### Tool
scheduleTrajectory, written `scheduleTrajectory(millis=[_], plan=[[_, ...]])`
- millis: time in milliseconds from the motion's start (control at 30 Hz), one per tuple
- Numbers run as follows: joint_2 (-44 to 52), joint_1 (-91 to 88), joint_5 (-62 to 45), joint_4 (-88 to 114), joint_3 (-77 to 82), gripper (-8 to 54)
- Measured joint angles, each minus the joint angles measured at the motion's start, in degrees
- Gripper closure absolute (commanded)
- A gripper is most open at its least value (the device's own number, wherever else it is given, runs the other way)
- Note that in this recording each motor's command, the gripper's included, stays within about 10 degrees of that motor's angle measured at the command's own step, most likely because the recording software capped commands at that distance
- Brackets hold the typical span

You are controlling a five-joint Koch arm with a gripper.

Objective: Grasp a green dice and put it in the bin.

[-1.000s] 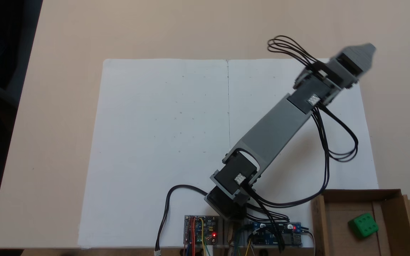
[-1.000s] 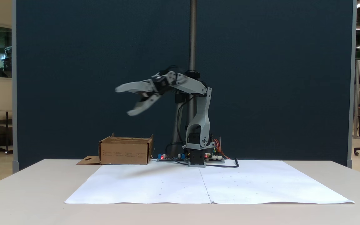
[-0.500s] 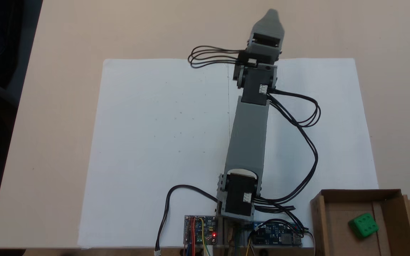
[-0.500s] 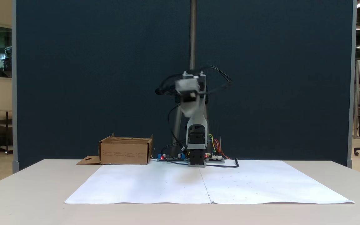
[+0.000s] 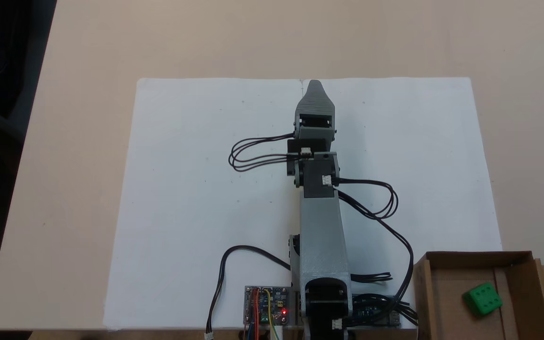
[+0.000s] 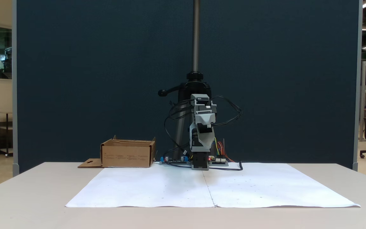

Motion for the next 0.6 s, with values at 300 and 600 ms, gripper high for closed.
scheduleTrajectory(millis=[300,600], plan=[[0.7,-0.1,-4.7,-17.1,14.3,1.0],[0.7,-0.1,-7.9,-33.7,24.7,2.4]])
